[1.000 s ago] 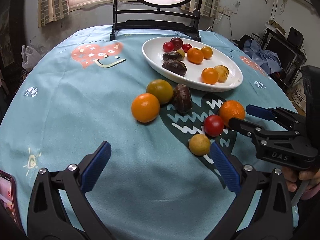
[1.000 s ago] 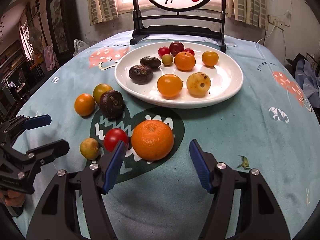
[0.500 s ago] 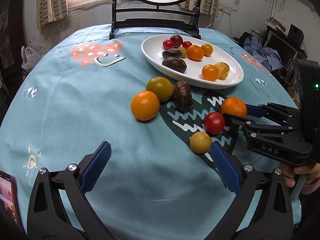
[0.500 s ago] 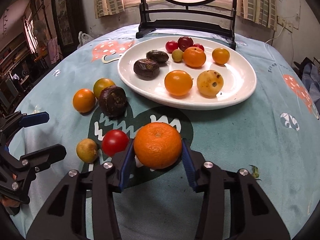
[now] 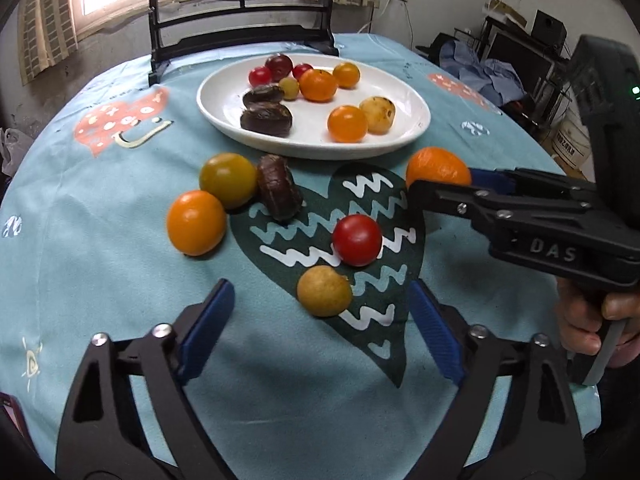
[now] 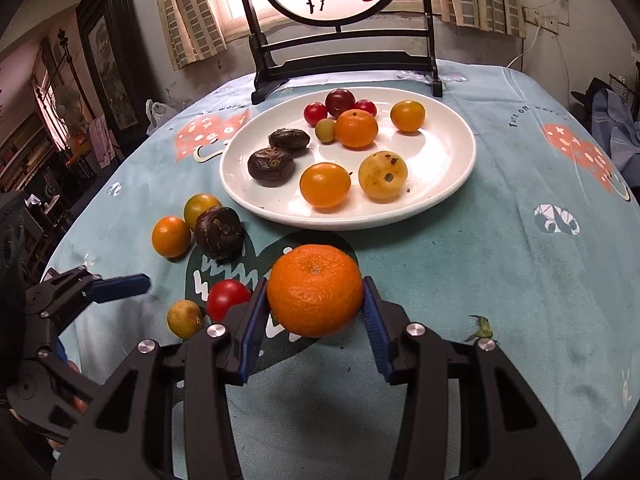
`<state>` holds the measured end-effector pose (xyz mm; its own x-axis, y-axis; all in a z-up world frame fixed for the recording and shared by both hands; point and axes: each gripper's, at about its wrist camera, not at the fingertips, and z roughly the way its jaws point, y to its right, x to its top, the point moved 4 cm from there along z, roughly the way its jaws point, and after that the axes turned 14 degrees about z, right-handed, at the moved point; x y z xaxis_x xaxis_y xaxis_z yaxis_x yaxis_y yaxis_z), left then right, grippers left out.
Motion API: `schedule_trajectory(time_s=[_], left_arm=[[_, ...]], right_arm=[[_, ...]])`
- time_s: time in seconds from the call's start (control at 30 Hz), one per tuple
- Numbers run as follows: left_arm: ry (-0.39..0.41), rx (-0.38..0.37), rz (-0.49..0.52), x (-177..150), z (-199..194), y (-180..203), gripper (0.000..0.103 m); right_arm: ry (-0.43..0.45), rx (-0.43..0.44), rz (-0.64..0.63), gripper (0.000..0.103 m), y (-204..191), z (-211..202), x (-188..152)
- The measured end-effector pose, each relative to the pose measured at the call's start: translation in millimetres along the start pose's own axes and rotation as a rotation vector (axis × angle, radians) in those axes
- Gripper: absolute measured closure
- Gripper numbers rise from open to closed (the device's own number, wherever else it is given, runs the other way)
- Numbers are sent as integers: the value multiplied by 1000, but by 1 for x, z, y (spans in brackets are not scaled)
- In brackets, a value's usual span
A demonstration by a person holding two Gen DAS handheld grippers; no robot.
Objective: Organize fruits
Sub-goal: 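Grasp a tangerine with the right tool while the left tool grasps a small yellow fruit, then carry the yellow fruit and tangerine over the plate and open both tools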
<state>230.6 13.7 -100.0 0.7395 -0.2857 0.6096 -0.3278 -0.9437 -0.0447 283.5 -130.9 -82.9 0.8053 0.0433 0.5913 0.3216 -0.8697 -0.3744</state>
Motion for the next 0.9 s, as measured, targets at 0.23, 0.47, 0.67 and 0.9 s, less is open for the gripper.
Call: schedule_trajectory(time_s=[0.23,0.47,0.67,0.9], left_arm=[[-46,51,39,0,13,2,56],[-38,65,74,-3,7,7,74],[-17,42,31,-2,-1,2,74],[31,-8,2,14,-17,-7,74]], right_arm=[[3,8,23,57,3,-4,2],[7,0,32,57,6,-6,2],[1,-3,28,57,6,-4,0],[-11,-2,12,57,1,-3,-2]])
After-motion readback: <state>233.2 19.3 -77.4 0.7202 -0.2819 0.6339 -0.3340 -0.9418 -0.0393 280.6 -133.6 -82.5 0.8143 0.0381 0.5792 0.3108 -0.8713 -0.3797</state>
